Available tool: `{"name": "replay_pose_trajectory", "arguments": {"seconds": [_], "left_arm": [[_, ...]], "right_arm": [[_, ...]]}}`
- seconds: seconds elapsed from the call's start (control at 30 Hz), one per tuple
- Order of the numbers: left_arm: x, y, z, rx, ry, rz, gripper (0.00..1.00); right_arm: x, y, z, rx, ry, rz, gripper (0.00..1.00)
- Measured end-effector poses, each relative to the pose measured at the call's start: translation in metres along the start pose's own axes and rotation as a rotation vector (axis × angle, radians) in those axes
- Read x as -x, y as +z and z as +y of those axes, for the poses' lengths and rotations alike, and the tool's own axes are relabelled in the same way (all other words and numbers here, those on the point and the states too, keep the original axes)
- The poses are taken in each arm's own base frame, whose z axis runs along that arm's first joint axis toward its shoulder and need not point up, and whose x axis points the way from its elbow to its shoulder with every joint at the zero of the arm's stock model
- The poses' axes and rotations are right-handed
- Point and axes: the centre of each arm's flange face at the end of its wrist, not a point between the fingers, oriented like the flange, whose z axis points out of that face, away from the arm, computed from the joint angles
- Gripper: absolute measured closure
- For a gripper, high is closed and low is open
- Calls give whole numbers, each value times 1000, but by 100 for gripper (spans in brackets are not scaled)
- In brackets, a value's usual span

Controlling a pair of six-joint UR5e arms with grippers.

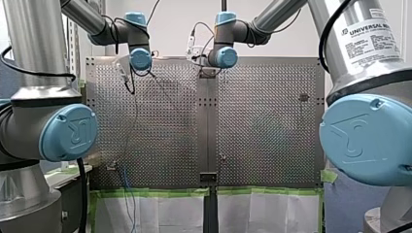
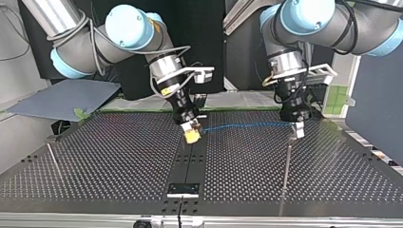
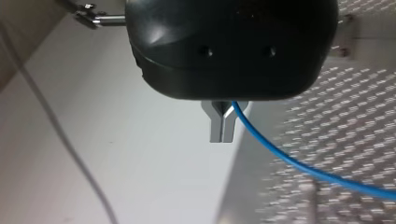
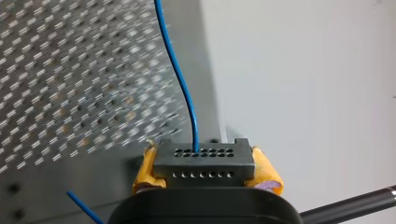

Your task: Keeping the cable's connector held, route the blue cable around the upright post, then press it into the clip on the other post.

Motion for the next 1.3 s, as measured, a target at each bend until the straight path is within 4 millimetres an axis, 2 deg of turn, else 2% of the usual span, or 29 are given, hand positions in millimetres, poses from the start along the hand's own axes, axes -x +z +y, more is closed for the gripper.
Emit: {"name": "replay_pose_trajectory", "arguments": {"seconds": [0.17, 0.27, 0.37, 0.57, 0.7, 0.9, 1.13, 1.3], "left_arm": [[21, 17, -5, 2, -8, -35, 100], [26, 26, -6, 3, -3, -34, 100], [28, 36, -5, 0, 2, -32, 100], [28, 59, -4, -4, 4, -32, 100], [30, 73, 0, -8, 6, -32, 100], [29, 88, 18, -7, 29, -16, 100], [8, 112, 48, 3, 63, 24, 100], [1, 130, 69, 4, 78, 39, 100]], "right_arm": [[-25, 15, 1, -18, 27, 52, 100], [-40, 22, 2, -24, 29, 82, 100], [-45, 30, 2, -29, 30, 96, 100], [-36, 47, 3, -31, 33, 82, 100], [-39, 57, 1, -37, 32, 96, 100], [-38, 71, 0, -42, 32, 108, 100], [-20, 84, -1, -47, 32, 102, 100], [-11, 89, 4, -41, 29, 95, 100]]}}
